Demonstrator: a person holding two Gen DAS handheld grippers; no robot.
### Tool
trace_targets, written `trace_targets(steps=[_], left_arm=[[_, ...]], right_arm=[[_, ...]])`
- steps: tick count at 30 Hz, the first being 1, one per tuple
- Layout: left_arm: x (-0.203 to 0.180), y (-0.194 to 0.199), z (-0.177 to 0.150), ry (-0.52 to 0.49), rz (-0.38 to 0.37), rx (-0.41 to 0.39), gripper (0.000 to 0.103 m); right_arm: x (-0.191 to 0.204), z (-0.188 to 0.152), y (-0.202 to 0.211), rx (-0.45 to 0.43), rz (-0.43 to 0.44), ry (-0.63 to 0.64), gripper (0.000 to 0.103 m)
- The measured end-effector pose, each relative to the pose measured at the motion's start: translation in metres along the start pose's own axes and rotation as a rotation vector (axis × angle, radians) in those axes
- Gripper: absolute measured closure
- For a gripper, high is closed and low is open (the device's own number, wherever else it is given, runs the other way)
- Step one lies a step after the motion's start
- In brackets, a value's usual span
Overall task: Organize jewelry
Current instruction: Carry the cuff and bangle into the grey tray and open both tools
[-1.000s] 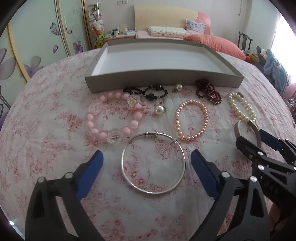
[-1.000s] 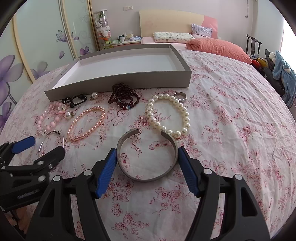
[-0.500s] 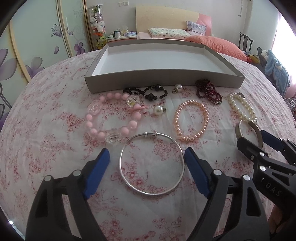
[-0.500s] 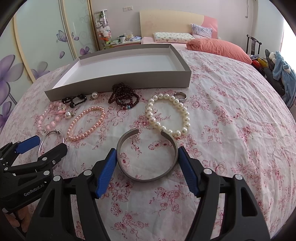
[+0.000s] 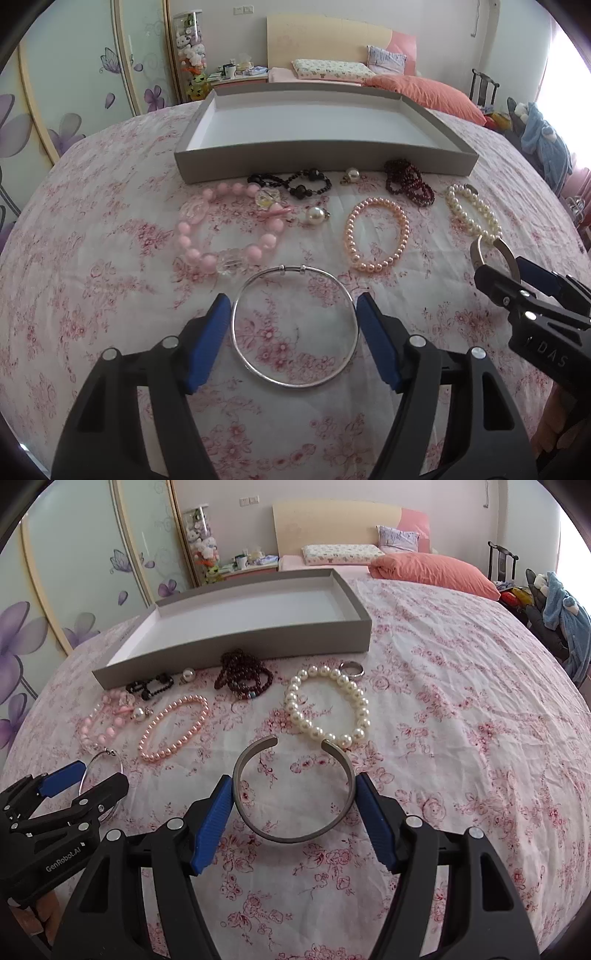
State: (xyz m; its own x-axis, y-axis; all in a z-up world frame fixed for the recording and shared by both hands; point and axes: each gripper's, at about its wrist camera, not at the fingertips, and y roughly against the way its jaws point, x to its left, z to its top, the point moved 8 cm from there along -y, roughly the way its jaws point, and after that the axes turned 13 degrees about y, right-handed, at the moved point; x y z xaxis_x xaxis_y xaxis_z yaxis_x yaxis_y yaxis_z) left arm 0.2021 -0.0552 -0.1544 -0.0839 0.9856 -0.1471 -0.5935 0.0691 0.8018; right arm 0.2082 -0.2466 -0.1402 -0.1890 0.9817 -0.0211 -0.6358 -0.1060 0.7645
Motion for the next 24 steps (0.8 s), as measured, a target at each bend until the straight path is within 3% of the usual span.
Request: trace_targets(steps=[6, 16, 24], left_arm=[[0.002, 0.027, 0.016, 0.002, -0.030, -0.099, 0.035], [-0.001, 0.088, 0.083, -0.004, -0.035, -0.396, 0.034], [-0.015, 0.082, 0.139, -0.026, -0.020, -0.495, 0.034]], right_arm=[[0.002, 0.016, 0.016, -0.092, 0.000, 0.012, 0.036], [-0.002, 0.074, 0.052, -0.316, -0.052, 0.045, 0.036], [-0.013, 0.126, 0.051, -0.426, -0.070, 0.055, 0.036]])
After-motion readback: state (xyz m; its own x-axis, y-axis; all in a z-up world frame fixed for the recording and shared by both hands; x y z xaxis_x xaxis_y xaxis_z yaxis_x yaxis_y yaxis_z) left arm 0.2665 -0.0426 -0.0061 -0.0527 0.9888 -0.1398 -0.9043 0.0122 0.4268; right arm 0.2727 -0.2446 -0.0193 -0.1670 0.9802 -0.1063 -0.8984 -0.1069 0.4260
